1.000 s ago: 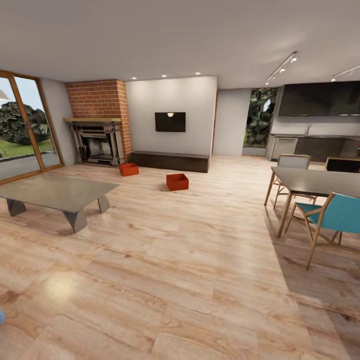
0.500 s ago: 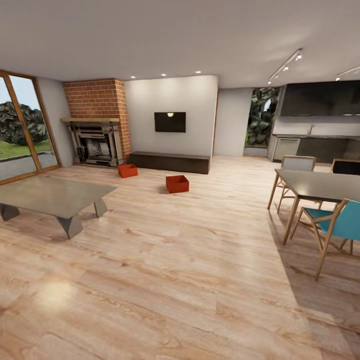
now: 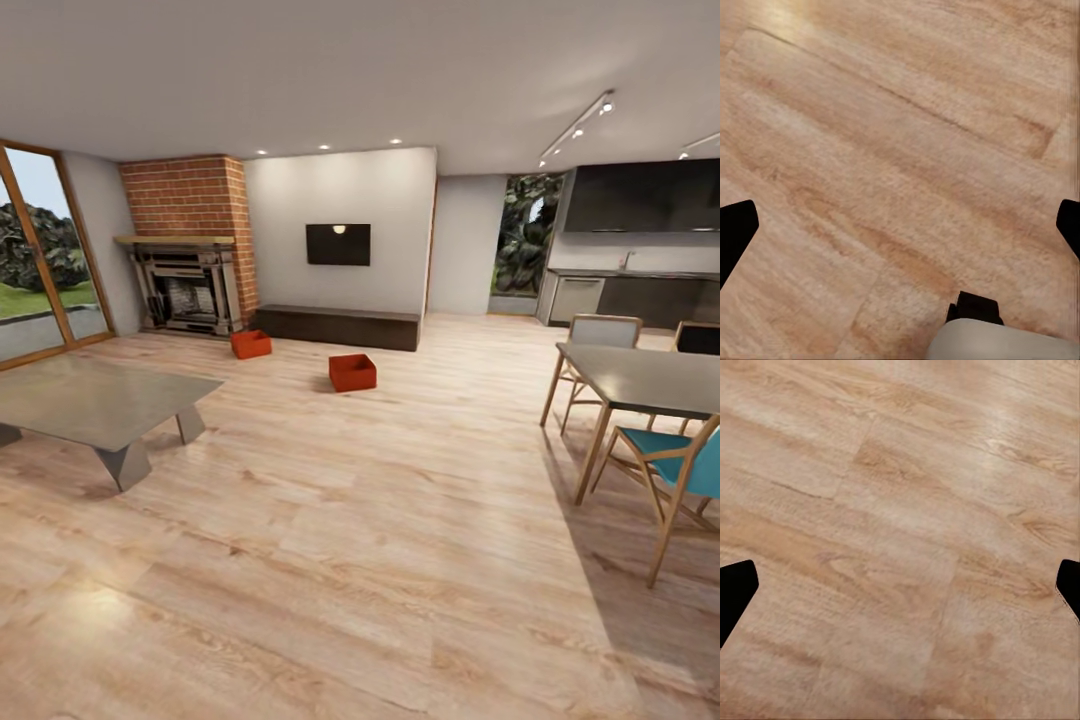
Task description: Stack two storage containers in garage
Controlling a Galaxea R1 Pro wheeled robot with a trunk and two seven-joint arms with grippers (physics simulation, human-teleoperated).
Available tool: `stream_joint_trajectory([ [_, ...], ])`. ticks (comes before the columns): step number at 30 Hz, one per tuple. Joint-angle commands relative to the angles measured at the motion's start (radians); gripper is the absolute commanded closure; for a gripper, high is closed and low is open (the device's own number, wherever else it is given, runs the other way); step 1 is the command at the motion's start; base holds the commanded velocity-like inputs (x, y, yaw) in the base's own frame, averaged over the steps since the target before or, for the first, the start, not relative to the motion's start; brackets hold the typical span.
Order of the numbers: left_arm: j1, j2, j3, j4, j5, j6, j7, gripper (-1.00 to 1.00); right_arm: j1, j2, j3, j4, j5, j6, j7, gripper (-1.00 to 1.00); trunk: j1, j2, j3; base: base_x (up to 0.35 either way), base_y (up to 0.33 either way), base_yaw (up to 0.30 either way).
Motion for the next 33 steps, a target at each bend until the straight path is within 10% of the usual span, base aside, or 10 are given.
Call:
stream_joint_trajectory([
  [1,0.001,0.0,0.0,-0.002,0.003,-0.001,0.001,-1.0,0.0,0.0,-0.001,-0.001,0.005,-0.001,-0.001,-1.0,0.001,0.0,-0.001,0.324,-0.148,0.0],
  [33,0.001,0.0,0.0,-0.002,0.003,-0.001,0.001,-1.0,0.0,0.0,0.001,-0.001,0.007,-0.001,0.006,-1.0,0.001,0.0,-0.001,0.311,-0.15,0.075],
])
